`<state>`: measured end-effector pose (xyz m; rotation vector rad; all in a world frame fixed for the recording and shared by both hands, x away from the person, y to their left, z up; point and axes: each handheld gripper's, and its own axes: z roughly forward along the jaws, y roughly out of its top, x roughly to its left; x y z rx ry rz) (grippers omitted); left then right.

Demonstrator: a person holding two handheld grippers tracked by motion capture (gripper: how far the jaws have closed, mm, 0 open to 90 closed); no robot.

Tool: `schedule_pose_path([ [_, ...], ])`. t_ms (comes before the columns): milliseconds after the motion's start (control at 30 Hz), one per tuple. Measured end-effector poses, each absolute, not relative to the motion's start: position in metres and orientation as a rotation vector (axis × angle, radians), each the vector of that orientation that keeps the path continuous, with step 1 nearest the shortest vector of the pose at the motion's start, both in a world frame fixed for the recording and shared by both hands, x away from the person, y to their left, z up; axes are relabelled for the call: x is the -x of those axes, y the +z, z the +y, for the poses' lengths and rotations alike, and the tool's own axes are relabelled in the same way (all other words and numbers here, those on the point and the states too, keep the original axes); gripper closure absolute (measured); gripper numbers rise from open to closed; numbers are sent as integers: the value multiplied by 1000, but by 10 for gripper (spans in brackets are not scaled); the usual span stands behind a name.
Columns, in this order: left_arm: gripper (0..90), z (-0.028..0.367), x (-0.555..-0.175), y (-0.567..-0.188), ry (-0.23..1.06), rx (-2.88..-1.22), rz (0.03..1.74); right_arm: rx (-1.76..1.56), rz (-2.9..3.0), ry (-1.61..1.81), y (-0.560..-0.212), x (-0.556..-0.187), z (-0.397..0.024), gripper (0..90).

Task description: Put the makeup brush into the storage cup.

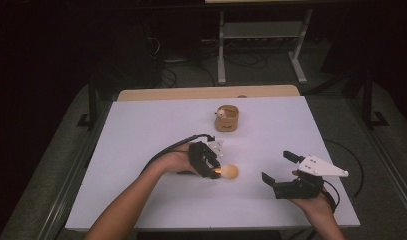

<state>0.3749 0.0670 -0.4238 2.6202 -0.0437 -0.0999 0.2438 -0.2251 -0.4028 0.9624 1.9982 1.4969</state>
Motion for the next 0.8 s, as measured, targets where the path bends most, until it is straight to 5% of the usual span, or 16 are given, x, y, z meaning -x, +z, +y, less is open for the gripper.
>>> schedule_pose_path([
  [800,609,66,-376,-427,-79,-2639,-42,-975,2005,1495,-403,-243,-225,0],
])
